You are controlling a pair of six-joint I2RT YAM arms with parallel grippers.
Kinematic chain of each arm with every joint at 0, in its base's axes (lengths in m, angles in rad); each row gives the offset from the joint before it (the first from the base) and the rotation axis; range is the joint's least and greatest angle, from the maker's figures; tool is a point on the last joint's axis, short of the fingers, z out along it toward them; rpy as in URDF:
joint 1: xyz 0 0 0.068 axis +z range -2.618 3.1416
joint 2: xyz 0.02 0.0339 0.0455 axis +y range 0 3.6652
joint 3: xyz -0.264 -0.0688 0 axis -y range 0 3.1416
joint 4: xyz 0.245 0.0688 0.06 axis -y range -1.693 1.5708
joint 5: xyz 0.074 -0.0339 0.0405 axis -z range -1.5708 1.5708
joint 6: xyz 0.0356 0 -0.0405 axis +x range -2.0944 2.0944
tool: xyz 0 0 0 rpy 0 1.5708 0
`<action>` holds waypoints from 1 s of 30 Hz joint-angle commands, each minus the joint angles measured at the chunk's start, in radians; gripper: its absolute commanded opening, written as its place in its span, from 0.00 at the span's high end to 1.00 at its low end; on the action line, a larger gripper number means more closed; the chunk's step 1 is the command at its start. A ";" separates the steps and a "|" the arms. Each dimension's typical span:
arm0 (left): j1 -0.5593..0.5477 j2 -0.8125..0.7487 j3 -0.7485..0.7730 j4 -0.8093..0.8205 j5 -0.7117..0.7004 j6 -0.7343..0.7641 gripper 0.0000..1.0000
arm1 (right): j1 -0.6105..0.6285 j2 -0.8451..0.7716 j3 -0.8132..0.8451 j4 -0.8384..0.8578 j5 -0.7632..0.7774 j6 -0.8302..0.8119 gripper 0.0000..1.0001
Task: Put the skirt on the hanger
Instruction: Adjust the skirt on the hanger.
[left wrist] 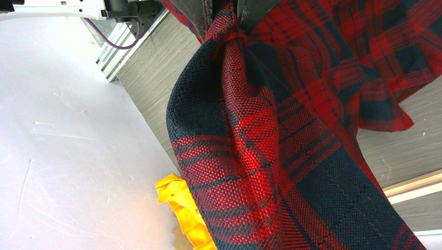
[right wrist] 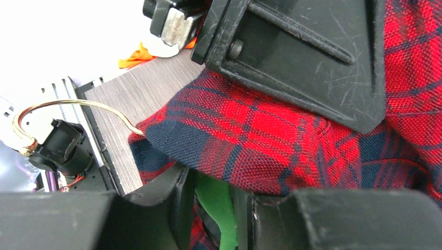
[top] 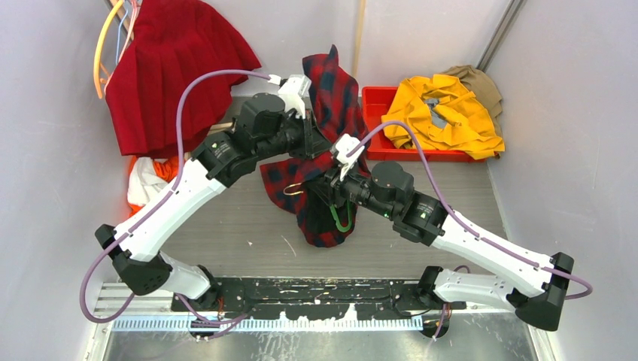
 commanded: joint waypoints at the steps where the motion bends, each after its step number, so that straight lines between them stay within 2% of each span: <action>1: -0.028 -0.026 0.012 -0.019 0.054 0.022 1.00 | -0.003 -0.040 0.043 0.266 -0.010 -0.001 0.98; 7: -0.027 -0.067 0.027 0.033 0.051 0.063 1.00 | -0.005 -0.060 -0.007 0.231 0.005 0.077 0.62; 9: -0.026 -0.075 0.026 0.045 0.050 0.084 1.00 | -0.004 -0.068 -0.009 0.199 0.008 0.096 0.57; 12: -0.027 -0.085 0.029 0.052 0.032 0.113 1.00 | -0.003 -0.085 -0.003 0.143 0.024 0.124 0.41; 14: -0.028 -0.087 0.035 0.055 0.026 0.125 1.00 | -0.004 -0.097 0.012 0.085 0.028 0.139 0.34; 20: -0.028 -0.095 0.052 0.078 -0.018 0.153 1.00 | -0.003 -0.140 0.026 -0.040 0.039 0.186 0.31; 25: -0.027 -0.081 0.125 0.112 -0.034 0.220 1.00 | 0.000 -0.163 0.035 -0.160 -0.028 0.194 0.39; 30: -0.028 -0.058 0.213 0.137 -0.070 0.300 1.00 | 0.046 -0.210 -0.009 -0.182 -0.064 0.171 0.44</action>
